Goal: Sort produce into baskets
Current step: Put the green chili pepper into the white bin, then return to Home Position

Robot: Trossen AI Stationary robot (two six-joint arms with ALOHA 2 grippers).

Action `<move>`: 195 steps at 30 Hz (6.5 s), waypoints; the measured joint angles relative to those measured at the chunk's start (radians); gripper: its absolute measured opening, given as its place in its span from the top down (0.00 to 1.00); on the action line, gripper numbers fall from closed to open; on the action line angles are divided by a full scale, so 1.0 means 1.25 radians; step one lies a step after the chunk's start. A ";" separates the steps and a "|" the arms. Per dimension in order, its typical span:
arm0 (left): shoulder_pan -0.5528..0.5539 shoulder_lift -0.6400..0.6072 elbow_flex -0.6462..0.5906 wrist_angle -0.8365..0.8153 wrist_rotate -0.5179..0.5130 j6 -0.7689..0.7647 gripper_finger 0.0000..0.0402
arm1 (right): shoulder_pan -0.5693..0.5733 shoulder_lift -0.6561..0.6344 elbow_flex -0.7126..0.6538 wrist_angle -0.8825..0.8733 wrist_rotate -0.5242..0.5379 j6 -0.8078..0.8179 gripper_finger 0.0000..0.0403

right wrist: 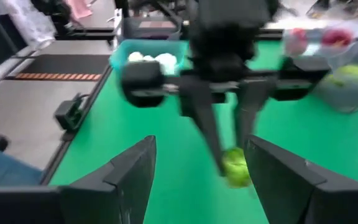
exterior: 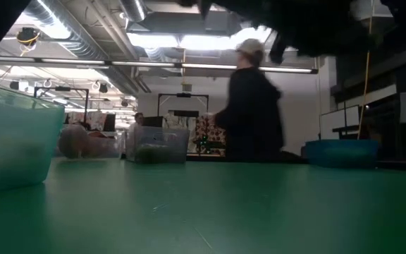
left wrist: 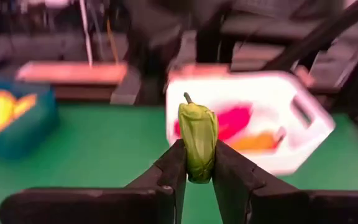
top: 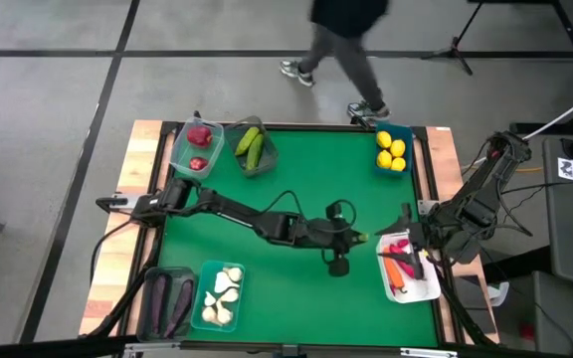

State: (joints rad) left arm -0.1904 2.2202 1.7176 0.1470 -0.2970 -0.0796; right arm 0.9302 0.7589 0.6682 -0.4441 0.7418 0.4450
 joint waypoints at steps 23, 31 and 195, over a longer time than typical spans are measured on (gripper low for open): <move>-0.031 -0.001 0.075 -0.008 -0.003 0.155 0.83 | 0.000 0.000 0.000 -0.005 0.020 -0.004 0.49; -0.031 -0.001 0.075 -0.007 -0.003 0.161 0.83 | -0.001 0.000 0.000 -0.025 -0.006 -0.001 0.71; -0.256 -1.767 -1.368 0.329 -0.179 -0.036 0.36 | -0.001 -0.604 -0.092 -0.016 -0.430 -0.234 0.55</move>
State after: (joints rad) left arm -0.5098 0.0111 0.0074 0.5580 -0.5212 -0.1244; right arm 0.9294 0.0040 0.5531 -0.4637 0.2047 0.1520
